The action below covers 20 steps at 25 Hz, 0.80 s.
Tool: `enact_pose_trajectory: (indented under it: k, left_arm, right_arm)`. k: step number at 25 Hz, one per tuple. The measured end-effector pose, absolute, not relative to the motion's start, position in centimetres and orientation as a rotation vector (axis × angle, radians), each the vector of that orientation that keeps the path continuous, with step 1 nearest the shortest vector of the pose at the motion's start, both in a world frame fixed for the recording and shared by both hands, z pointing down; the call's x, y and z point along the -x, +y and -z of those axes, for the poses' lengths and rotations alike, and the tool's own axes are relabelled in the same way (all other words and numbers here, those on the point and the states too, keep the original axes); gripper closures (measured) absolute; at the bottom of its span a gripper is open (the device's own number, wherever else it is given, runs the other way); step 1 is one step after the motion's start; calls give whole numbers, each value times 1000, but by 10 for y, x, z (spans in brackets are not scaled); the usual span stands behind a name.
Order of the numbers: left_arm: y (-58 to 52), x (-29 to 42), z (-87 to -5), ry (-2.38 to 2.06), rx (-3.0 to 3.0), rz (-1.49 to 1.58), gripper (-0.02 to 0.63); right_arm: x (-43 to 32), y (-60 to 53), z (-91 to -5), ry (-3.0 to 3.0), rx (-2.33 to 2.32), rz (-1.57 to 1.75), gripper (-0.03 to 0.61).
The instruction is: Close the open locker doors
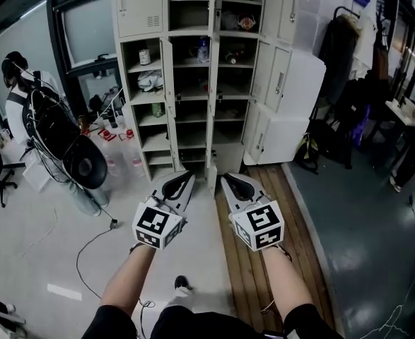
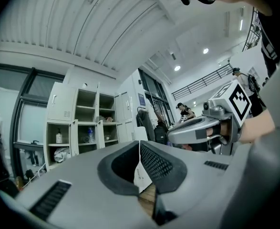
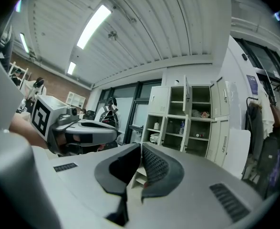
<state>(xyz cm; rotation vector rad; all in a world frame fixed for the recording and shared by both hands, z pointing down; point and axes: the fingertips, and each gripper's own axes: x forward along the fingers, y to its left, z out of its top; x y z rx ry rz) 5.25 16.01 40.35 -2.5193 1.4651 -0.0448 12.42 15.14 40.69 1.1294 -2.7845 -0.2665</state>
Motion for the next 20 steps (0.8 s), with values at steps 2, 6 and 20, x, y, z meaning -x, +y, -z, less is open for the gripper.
enact_pose_trajectory:
  k: [2,6,20]
  left_arm:
    - [128,-41,-406,1415,2540,67,592]
    - [88,-29,-403,1193,2644,106,592]
    - [-33,64,-415,1048,2720,211,592]
  right_arm:
    - [-111,118,-406,-2775,-1149,243,546]
    - [-79,70,-390,-2778,-1145,215,546]
    - [24,-59,-402,-2731,-1202,155,546]
